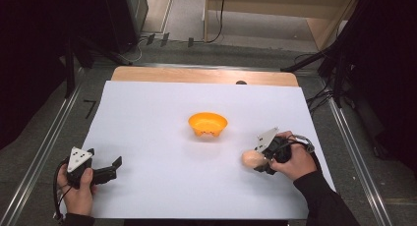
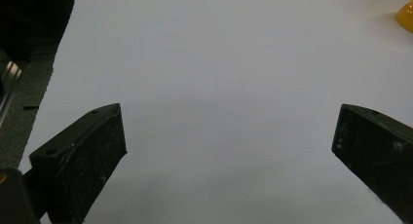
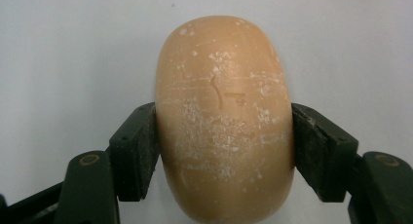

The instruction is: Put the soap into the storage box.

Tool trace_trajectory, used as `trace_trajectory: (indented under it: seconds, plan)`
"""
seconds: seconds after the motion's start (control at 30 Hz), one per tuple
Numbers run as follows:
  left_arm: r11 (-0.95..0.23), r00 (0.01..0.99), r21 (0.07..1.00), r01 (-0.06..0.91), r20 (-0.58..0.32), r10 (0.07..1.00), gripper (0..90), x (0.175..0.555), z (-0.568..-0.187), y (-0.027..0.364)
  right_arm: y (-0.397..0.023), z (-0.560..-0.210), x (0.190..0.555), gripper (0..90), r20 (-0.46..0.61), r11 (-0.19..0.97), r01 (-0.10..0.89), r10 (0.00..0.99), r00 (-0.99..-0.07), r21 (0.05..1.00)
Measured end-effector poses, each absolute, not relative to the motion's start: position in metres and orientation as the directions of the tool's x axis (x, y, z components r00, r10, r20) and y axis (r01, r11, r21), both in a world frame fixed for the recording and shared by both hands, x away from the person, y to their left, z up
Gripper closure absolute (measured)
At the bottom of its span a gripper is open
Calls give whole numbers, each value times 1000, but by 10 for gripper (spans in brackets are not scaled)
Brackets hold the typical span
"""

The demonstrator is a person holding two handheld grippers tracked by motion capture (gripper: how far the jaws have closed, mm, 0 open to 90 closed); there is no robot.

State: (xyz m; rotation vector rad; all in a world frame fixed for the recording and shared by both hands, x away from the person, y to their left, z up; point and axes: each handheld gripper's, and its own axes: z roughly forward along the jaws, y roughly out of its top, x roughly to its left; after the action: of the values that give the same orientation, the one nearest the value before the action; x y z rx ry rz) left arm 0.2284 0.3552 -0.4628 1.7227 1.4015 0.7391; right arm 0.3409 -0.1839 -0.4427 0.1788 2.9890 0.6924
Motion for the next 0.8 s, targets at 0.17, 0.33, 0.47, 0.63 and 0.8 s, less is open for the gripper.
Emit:
trace_trajectory:
  seconds: [0.17, 0.33, 0.47, 0.63, 0.8]
  plan:
    - [-90, 224, 848, 523, -35, 974, 0, 229, -463, 355, -180, -439, 346, 324, -35, 883, 106, 137, -990, 458]
    - [-86, 225, 850, 520, -40, 974, 0, 228, -463, 356, -174, -433, 352, 324, -42, 877, 106, 142, -989, 469]
    - [-86, 225, 850, 520, -39, 974, 0, 228, -463, 355, -170, -430, 355, 325, -43, 878, 118, 156, -987, 464]
    - [-86, 225, 850, 519, -38, 974, 0, 228, -463, 355, -164, -425, 361, 325, -49, 872, 115, 157, -986, 477]
    - [-88, 226, 850, 519, -38, 973, 0, 228, -463, 355, -161, -423, 364, 326, -40, 858, 132, 175, -984, 496]
